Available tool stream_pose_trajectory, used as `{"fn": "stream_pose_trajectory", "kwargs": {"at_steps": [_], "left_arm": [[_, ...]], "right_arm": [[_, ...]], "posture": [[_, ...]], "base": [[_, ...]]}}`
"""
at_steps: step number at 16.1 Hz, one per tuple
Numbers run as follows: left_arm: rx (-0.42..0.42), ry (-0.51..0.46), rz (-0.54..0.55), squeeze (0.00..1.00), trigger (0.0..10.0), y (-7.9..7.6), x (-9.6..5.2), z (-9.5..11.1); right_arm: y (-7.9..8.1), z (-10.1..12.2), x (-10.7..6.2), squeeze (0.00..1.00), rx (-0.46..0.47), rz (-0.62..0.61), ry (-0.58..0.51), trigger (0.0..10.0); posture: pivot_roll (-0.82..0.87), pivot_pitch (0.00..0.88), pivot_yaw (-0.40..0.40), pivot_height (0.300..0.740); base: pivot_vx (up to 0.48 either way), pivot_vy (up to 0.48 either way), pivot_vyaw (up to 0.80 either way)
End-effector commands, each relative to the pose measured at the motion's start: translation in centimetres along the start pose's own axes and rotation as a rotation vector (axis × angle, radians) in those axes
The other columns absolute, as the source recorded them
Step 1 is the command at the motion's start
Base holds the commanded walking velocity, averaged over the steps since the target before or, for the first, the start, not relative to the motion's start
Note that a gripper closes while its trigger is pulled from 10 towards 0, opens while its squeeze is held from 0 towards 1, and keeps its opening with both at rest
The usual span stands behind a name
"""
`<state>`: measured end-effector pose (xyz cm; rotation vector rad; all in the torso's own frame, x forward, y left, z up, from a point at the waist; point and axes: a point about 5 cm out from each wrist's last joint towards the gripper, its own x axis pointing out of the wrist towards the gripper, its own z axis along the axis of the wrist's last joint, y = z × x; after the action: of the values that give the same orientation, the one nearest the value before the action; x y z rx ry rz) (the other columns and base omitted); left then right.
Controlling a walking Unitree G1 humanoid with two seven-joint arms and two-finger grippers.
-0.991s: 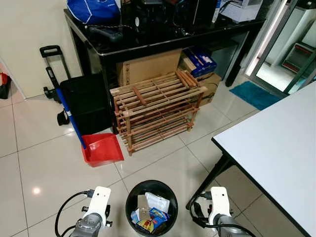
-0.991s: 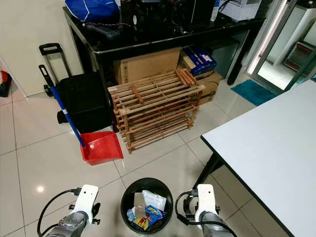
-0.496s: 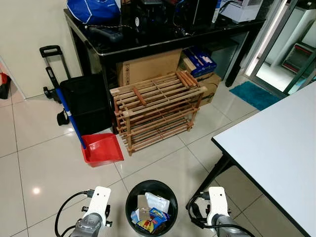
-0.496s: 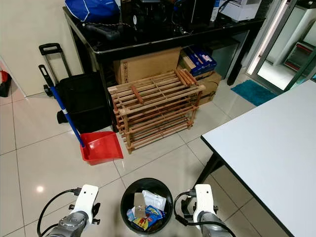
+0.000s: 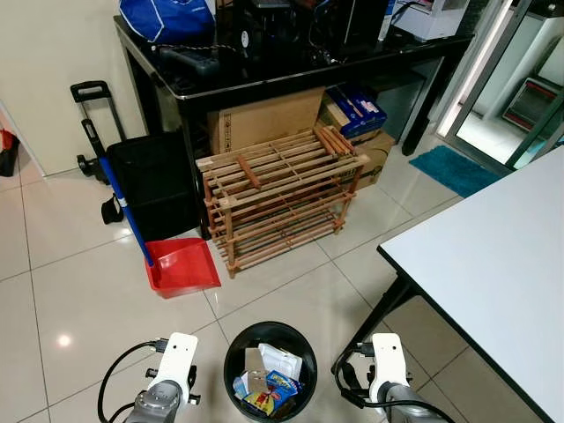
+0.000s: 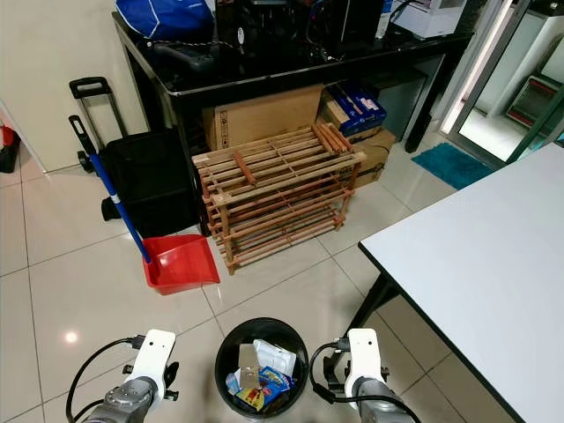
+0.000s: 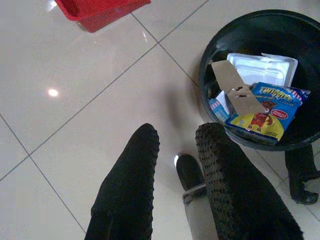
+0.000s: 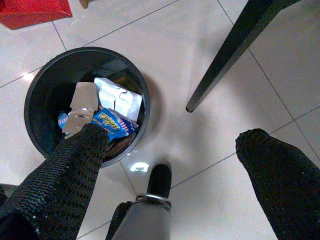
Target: Picking trash to rubbish bin
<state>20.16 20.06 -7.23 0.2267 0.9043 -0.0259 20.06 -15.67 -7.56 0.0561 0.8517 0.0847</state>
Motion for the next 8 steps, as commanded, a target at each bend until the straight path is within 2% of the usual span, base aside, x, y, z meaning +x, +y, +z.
{"fn": "stream_pose_trajectory", "kwargs": {"at_steps": [1, 8], "left_arm": [[-0.001, -0.004, 0.004, 0.0, 10.0, -0.11, -0.01, -0.04], [-0.001, -0.004, 0.008, 0.0, 10.0, -0.07, 0.0, 0.03]], "right_arm": [[-0.25, -0.27, -0.09, 0.0, -0.002, -0.005, 0.009, 10.0], [-0.27, -0.23, -0.09, 0.0, 0.003, -0.005, 0.007, 10.0]], "posture": [[0.0, 0.0, -0.06, 0.74], [-0.01, 0.002, -0.061, 0.74]], "base": [[-0.281, 0.0, 0.0], [-0.289, 0.0, 0.0]]}}
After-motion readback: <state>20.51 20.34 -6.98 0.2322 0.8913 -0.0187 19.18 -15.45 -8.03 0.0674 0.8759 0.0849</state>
